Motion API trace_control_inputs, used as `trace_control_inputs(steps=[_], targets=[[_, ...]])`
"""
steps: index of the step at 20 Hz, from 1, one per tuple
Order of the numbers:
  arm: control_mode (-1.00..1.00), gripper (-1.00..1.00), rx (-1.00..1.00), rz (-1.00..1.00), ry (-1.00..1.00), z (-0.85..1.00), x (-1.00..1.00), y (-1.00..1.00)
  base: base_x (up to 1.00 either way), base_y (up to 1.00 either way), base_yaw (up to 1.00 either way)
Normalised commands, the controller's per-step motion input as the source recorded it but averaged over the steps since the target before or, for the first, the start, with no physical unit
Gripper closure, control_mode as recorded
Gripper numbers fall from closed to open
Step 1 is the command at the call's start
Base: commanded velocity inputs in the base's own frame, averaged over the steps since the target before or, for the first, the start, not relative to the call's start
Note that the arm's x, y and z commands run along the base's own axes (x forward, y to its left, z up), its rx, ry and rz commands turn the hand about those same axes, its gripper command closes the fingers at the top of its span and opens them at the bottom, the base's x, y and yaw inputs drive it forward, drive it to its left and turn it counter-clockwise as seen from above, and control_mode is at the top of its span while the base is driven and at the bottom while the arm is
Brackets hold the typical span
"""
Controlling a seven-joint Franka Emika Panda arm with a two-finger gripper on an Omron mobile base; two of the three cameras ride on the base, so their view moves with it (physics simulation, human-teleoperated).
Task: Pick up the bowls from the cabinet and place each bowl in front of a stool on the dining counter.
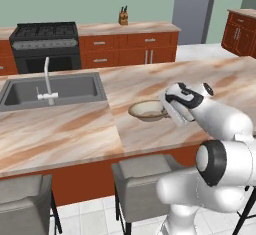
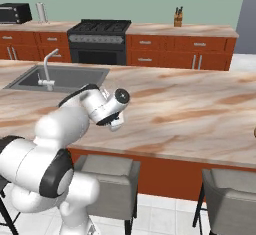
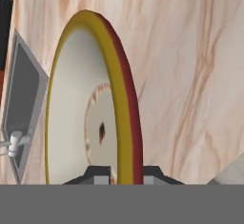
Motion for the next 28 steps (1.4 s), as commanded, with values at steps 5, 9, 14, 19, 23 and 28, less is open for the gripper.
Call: trace_control_inputs(steps=[5,9,14,19,23,28], targets=[[-1.0,1.0,0.0,0.0,0.0,-0.74,0.4,0.0,0.0,0.0,0.0],[-1.0,1.0,0.0,0.0,0.0,-0.46,0.25,0.0,0.0,0.0,0.0],[-1.0,1.0,0.0,0.0,0.0,-0.36,0.2,0.0,0.0,0.0,0.0],[-1.0,1.0,0.0,0.0,0.0,-0.28,0.17,0.0,0.0,0.0,0.0],[-1.0,1.0,0.0,0.0,0.0,-0.09,0.07,0.0,0.0,0.0,0.0],[-1.0,-1.0,0.0,0.0,0.0,0.0,0.0,0.0,0.0,0.0,0.0]])
